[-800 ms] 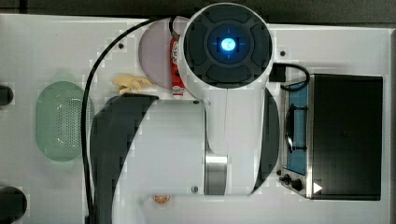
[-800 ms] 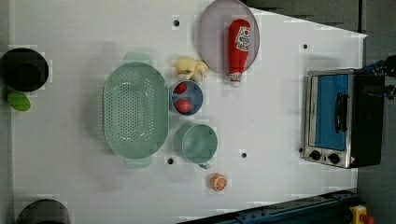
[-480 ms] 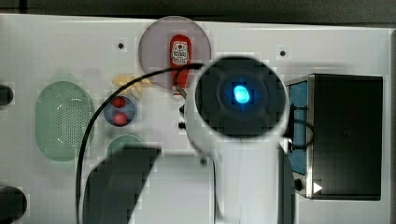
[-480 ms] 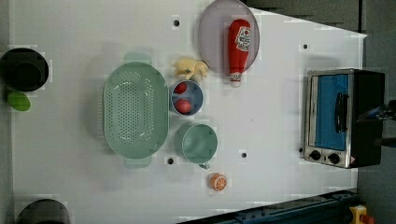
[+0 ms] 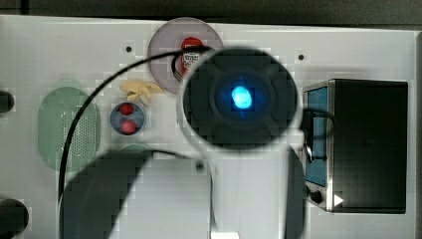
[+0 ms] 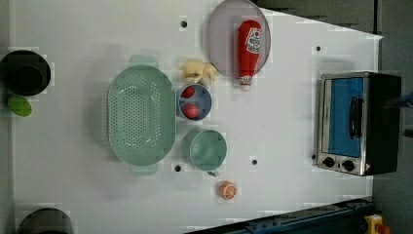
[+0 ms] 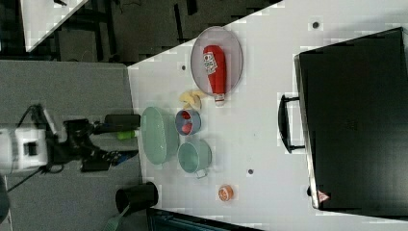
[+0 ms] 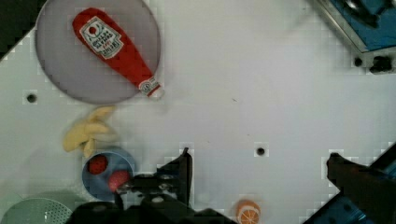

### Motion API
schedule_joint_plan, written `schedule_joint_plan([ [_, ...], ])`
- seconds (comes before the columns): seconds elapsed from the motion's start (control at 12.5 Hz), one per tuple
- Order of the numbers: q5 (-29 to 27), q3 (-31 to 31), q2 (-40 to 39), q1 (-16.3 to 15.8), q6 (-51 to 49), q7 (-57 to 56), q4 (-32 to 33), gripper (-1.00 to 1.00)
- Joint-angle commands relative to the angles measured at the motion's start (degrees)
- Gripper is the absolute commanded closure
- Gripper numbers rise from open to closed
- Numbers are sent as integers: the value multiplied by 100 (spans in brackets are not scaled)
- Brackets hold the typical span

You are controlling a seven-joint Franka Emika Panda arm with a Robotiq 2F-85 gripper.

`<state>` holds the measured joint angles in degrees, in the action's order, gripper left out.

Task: Pick ketchup from plate and place it on table.

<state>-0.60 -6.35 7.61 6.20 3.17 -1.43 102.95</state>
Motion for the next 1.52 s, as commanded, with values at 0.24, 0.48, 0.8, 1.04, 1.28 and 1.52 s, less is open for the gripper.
schedule_joint_plan([
  [0.24, -10, -246, -1176, -55, 796, -792, 179, -100],
  [0.48, -6, -276, -1862, -142, 1330, -1730, 172, -100],
  [0.8, 126, -293, -2750, -251, 2352, -2734, 150, -100],
  [1.04, 619, -292, -3398, -396, 3244, -2829, 21, -100],
  [1.28, 1182, -291, -3979, -472, 4012, -2853, -276, -100],
  [1.52, 1416, -271, -4469, -483, 4459, -2853, -472, -100],
])
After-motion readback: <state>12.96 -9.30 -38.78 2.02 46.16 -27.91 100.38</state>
